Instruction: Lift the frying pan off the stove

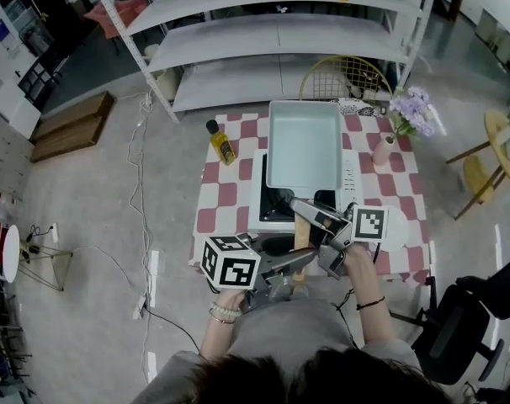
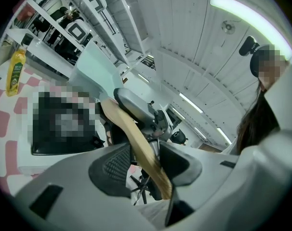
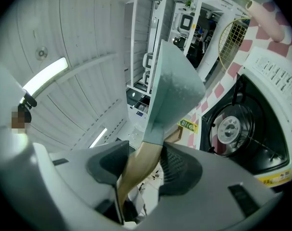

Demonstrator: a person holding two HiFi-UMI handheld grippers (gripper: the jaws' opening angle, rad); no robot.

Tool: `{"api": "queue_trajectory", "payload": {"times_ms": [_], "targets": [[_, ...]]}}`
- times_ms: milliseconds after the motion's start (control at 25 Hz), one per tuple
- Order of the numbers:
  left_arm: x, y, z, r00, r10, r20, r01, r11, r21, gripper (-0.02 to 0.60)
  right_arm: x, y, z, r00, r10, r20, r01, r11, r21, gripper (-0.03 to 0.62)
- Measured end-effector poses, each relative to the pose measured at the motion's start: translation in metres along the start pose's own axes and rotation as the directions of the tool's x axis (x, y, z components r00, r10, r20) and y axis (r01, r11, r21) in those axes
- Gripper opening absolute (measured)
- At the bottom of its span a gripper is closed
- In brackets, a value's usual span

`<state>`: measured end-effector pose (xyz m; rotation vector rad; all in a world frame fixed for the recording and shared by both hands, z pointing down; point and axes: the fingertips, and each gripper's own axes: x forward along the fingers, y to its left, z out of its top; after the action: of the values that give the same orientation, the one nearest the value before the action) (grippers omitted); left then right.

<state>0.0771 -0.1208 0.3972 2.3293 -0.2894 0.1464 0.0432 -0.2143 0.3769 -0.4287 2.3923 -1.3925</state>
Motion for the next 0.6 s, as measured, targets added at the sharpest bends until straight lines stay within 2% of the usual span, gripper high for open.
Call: {"api": "queue_trajectory", "payload": {"times_ms": [600], "targets": [[-0.006, -0.020, 0.013, 0.999, -0.016, 0.030, 0.015, 0.998, 0.060, 0.198, 0.001, 0.029, 0.009, 0.999, 0.028, 0.018, -0.028, 0.999, -0.045, 0.212]]}}
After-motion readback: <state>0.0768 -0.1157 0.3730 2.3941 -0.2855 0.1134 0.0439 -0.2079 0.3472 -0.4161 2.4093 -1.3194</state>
